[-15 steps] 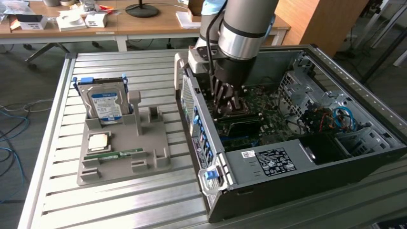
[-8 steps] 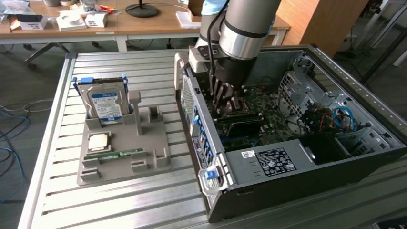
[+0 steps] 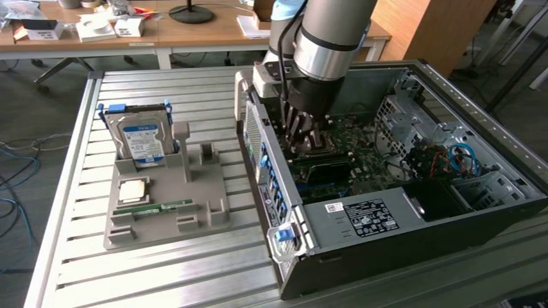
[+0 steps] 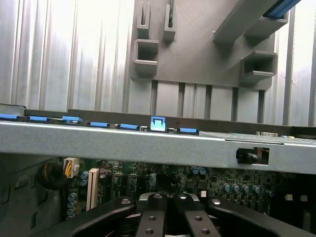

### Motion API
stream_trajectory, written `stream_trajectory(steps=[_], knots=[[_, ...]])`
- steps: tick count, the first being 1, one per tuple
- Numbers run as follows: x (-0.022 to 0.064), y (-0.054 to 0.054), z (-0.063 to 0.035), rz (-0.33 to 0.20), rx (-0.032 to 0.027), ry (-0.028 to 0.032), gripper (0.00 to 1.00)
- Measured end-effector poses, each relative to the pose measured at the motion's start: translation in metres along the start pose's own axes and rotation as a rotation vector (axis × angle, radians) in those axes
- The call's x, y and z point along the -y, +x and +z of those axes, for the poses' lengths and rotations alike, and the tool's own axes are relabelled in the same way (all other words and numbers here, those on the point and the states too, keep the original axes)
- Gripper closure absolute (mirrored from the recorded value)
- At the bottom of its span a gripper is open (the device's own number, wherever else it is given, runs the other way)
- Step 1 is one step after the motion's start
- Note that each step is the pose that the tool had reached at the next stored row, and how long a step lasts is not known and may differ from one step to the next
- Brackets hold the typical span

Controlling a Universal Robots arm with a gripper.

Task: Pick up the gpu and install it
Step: 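Press down on the gpu until it lock into place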

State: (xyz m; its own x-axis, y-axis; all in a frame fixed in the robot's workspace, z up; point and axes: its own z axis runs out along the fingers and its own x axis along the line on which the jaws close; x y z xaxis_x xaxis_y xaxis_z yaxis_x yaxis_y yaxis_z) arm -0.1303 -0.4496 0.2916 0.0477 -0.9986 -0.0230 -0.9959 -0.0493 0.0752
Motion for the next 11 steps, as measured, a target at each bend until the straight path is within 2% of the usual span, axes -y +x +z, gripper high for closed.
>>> stream_trajectory(steps=[11], knots=[[-0.0019,-0.0001,0.0002,-0.001,-0.0002,0.0000,0.89]])
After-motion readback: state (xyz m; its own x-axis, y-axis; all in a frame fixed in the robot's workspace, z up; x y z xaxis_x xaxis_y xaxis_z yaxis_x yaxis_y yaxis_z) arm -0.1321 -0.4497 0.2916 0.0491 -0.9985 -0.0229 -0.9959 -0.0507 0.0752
